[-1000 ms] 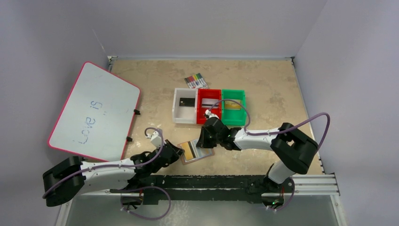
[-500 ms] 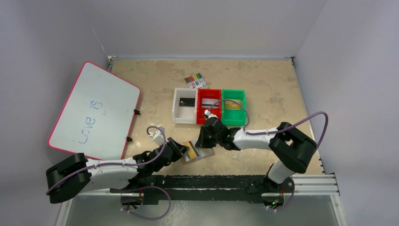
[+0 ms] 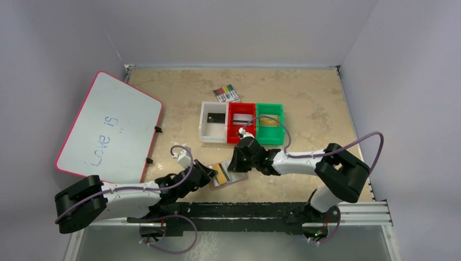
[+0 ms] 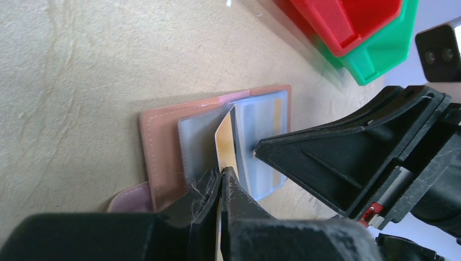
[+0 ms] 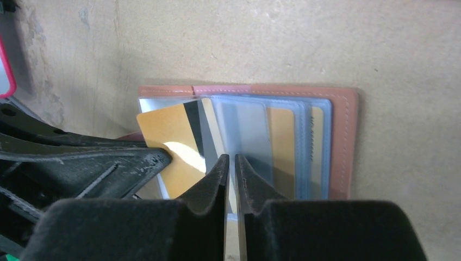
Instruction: Take the credit cards out of the card holder
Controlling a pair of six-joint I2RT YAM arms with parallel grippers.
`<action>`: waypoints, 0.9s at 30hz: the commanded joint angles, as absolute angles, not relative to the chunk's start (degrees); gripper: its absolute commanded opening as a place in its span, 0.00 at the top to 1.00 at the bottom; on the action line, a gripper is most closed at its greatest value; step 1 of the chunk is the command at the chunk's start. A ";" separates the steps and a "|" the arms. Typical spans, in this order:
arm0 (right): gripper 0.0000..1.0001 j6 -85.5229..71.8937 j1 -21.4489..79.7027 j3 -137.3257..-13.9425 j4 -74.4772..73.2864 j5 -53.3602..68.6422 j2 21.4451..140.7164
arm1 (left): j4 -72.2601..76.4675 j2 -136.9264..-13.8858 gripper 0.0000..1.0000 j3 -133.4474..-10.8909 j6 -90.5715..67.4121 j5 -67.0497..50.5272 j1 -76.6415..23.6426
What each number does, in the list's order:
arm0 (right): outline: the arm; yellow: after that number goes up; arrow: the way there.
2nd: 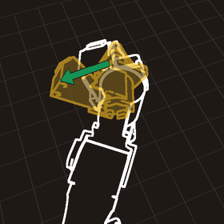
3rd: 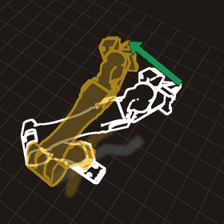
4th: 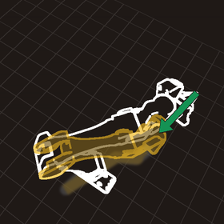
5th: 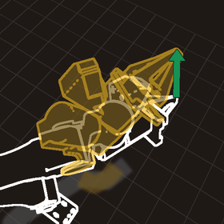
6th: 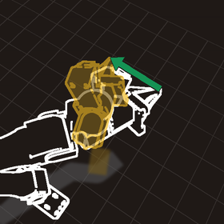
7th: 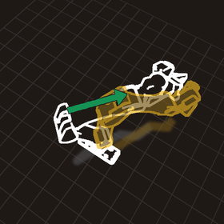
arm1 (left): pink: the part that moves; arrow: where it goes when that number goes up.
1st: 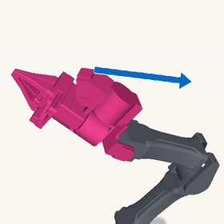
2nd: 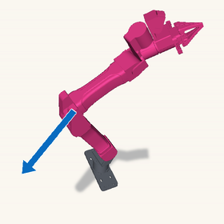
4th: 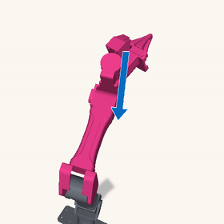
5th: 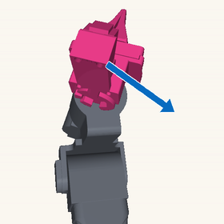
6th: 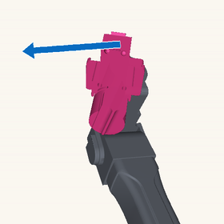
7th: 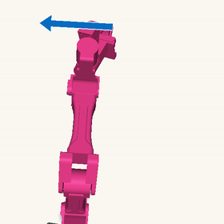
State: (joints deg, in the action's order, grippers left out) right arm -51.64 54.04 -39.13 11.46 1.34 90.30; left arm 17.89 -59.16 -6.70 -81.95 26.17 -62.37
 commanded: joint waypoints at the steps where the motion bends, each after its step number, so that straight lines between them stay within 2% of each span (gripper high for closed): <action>1: 0.88 -52.78 54.20 -36.32 4.18 -4.40 87.23 | 9.11 -57.11 1.00 -10.54 -80.11 27.46 -62.40; 7: 0.88 -53.11 54.14 -37.61 0.63 -7.41 83.61 | 0.88 -49.44 1.00 -11.81 -78.25 29.23 -62.37; 12: 0.83 -52.30 54.17 -38.14 1.51 -7.79 80.04 | -6.39 -44.32 1.00 -15.47 -74.92 31.14 -62.35; 16: 0.71 -52.51 54.17 -37.87 2.04 -8.41 75.89 | -11.67 -42.17 1.00 -18.41 -72.75 32.39 -62.32; 21: 0.49 -53.41 54.14 -37.50 2.50 -8.53 70.26 | -14.31 -38.91 1.00 -20.46 -69.57 32.69 -62.36; 27: 0.42 -52.12 54.14 -33.11 12.16 -8.83 65.18 | -13.92 -34.59 1.00 -21.41 -67.01 32.87 -62.38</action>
State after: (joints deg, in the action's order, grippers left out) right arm -53.10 54.11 -36.34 3.99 -6.94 68.05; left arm -13.82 -37.01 -18.48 -70.63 31.38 -62.37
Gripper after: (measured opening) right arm 0.568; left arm 0.009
